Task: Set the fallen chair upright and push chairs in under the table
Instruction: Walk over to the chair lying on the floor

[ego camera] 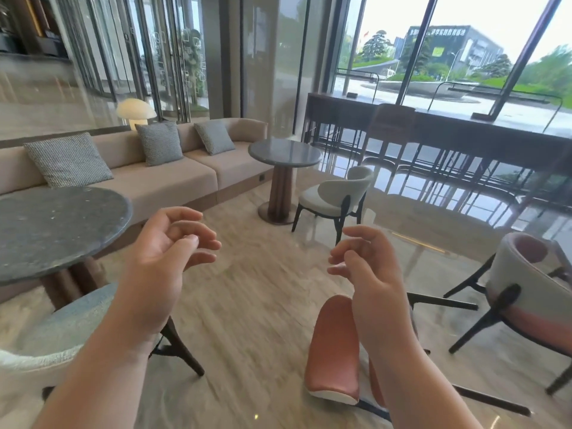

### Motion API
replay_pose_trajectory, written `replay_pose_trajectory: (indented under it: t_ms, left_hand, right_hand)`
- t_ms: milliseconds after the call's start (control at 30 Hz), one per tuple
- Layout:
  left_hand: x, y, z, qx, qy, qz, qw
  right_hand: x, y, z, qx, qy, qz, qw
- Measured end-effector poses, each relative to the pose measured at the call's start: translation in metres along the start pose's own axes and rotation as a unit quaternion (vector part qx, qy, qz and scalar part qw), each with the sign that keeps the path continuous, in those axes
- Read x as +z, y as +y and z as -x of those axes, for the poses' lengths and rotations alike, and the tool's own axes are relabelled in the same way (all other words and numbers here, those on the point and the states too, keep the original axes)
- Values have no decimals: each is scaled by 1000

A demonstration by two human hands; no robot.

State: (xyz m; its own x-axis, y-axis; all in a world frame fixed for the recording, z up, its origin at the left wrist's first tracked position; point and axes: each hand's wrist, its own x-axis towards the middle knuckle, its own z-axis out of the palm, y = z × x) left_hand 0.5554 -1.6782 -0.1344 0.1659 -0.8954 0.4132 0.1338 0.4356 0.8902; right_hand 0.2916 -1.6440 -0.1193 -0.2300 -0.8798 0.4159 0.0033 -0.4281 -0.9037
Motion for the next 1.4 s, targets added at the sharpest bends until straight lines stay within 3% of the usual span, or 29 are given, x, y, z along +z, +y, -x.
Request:
replay_pose_trajectory:
  t_ms: [333,900,1167,1300,1400]
  left_hand:
    - [50,-108,-123,-75,-83,-12,994]
    - [288,-286,-373,-133,-219,-21,966]
    - [387,-370,-451,-165,-353,-6,921]
    - [435,-418,-495,-183,-445,12,877]
    - [472,-458,-532,-217,-514,12,830]
  right_hand:
    - [-16,97,-95,74,69,33,994]
    - [-142,239,-342,122,185,49,974]
    - [-172,281,-393,132,300,97,940]
    - [-168,312,-427,132,378,122,908]
    - [-159,337,-448,139,464,143,863]
